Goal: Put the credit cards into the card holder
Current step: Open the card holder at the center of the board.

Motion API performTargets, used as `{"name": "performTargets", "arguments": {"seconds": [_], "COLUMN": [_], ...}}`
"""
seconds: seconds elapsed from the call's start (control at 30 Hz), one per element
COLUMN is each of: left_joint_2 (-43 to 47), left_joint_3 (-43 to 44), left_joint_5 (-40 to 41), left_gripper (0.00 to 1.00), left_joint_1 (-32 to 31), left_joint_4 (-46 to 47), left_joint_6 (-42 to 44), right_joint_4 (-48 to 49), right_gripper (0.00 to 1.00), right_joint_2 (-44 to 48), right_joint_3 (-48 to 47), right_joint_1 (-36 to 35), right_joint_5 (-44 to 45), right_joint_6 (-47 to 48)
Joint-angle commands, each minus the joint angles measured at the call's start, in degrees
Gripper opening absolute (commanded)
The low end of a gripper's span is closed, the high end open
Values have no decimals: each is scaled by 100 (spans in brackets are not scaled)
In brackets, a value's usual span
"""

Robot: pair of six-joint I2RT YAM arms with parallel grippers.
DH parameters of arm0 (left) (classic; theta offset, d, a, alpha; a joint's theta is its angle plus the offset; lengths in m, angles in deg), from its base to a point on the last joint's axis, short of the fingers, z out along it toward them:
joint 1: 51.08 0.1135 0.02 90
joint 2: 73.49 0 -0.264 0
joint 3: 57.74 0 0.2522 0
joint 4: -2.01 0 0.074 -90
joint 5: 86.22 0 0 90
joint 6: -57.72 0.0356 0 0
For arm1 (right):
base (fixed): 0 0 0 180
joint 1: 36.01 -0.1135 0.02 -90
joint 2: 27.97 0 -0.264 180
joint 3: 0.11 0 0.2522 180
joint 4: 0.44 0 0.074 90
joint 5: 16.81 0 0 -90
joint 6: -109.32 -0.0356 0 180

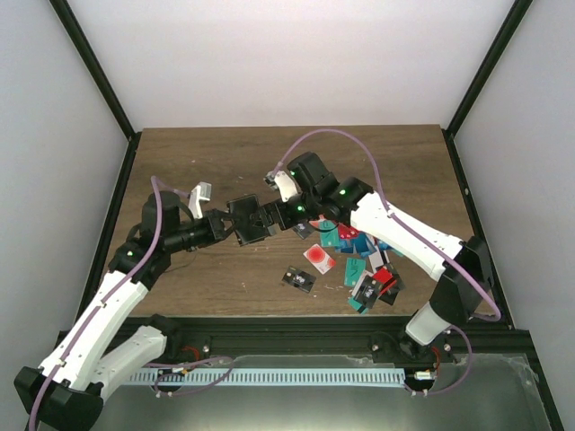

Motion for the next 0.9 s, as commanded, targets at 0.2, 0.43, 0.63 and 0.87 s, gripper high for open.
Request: {"name": "performTargets", "arguments": {"seconds": [0.2, 0.43, 0.63, 0.87], "left_joint_2": [51, -2, -28, -32], "left_joint_3": [237, 257, 346, 452], "left_joint_5": [-412, -463, -458, -541], "left_gripper": [4, 4, 4, 4], "left_joint_1": [-48, -101, -106, -115], "left_joint_4": [-87, -141, -257, -366], "left_joint_6": [292, 340, 393, 404], "right_joint_4": [19, 91, -116, -121], "right_gripper": [93, 93, 93, 96], "right_joint_2": [-173, -277, -426, -855], "right_joint_3": [-150, -257, -313, -233], "right_joint_1": [-28, -73, -80, 234], "right_joint_5": [944, 817, 1218, 2039], "right_joint_6": [-451, -447, -438, -199]}}
